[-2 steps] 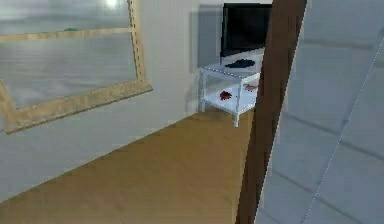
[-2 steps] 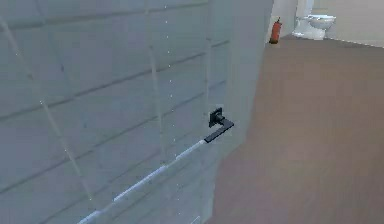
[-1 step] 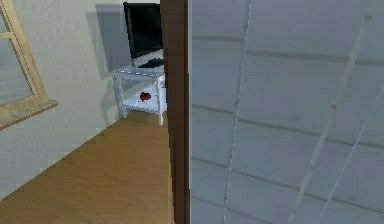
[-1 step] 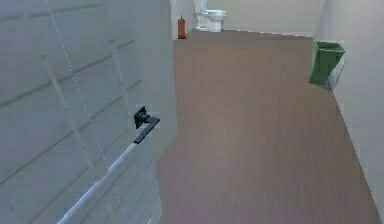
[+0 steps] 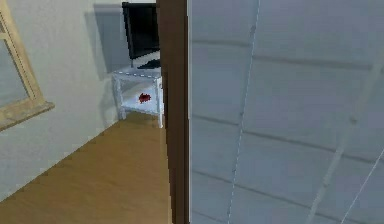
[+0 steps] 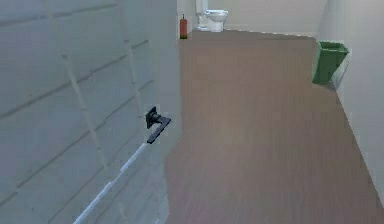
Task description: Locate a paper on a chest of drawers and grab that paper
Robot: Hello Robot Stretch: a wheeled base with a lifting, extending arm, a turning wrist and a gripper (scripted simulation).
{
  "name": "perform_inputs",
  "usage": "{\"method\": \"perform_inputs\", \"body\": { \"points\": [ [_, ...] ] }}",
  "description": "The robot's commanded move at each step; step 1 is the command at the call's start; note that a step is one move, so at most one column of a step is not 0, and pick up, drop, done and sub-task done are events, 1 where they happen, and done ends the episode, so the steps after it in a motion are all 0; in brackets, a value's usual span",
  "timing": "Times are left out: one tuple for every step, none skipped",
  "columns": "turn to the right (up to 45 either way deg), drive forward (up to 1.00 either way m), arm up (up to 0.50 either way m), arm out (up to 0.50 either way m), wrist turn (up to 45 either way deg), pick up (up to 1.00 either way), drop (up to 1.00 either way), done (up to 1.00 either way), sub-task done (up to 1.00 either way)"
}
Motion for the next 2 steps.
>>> {"method": "perform_inputs", "body": {
  "points": [
    [-45.0, 0.0, 0.0, 0.0, 0.0, 0.0, 0.0, 0.0, 0.0],
    [-21.0, 0.0, 0.0, 0.0, 0.0, 0.0, 0.0, 0.0, 0.0]
  ]
}}
